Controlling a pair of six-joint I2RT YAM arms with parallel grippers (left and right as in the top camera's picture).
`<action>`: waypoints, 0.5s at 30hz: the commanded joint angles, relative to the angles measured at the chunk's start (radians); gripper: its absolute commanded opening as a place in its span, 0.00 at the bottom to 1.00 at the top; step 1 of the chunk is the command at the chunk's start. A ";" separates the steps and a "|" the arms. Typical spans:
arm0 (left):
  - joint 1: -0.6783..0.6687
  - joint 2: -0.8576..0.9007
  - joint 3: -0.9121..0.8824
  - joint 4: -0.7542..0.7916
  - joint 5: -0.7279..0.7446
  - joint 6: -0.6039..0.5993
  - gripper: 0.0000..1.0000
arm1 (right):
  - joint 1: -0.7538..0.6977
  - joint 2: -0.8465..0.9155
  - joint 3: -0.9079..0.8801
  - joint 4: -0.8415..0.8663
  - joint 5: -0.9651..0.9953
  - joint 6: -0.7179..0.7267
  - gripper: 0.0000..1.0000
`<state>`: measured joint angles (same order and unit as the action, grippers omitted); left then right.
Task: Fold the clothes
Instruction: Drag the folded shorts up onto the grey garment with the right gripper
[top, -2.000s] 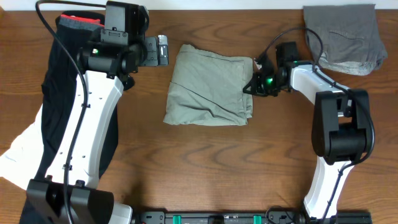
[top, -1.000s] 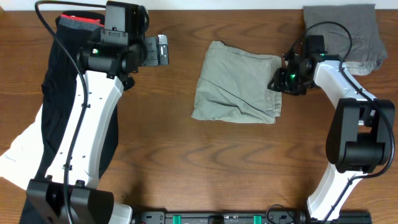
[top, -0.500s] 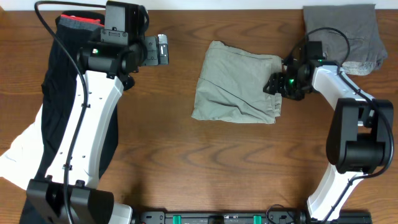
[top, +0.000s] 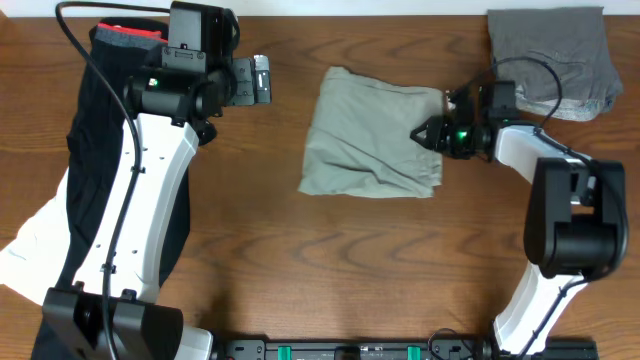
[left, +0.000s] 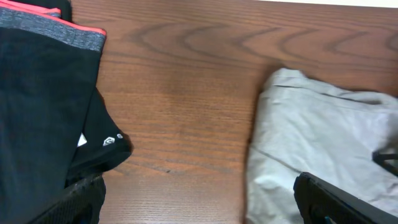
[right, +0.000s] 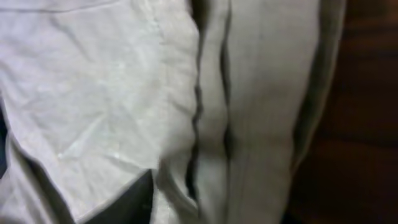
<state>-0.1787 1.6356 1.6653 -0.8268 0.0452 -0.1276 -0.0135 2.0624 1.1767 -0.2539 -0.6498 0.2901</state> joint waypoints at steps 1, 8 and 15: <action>0.003 0.013 -0.007 0.002 -0.002 -0.004 0.98 | 0.034 0.098 -0.060 -0.035 0.038 0.014 0.18; 0.003 0.013 -0.007 0.002 -0.002 -0.004 0.98 | 0.034 0.098 -0.058 0.013 -0.024 -0.033 0.01; 0.003 0.013 -0.007 0.002 -0.002 -0.004 0.98 | 0.034 0.083 0.008 -0.015 -0.059 -0.079 0.01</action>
<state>-0.1787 1.6356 1.6653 -0.8265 0.0452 -0.1276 0.0036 2.1029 1.1694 -0.2314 -0.7616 0.2596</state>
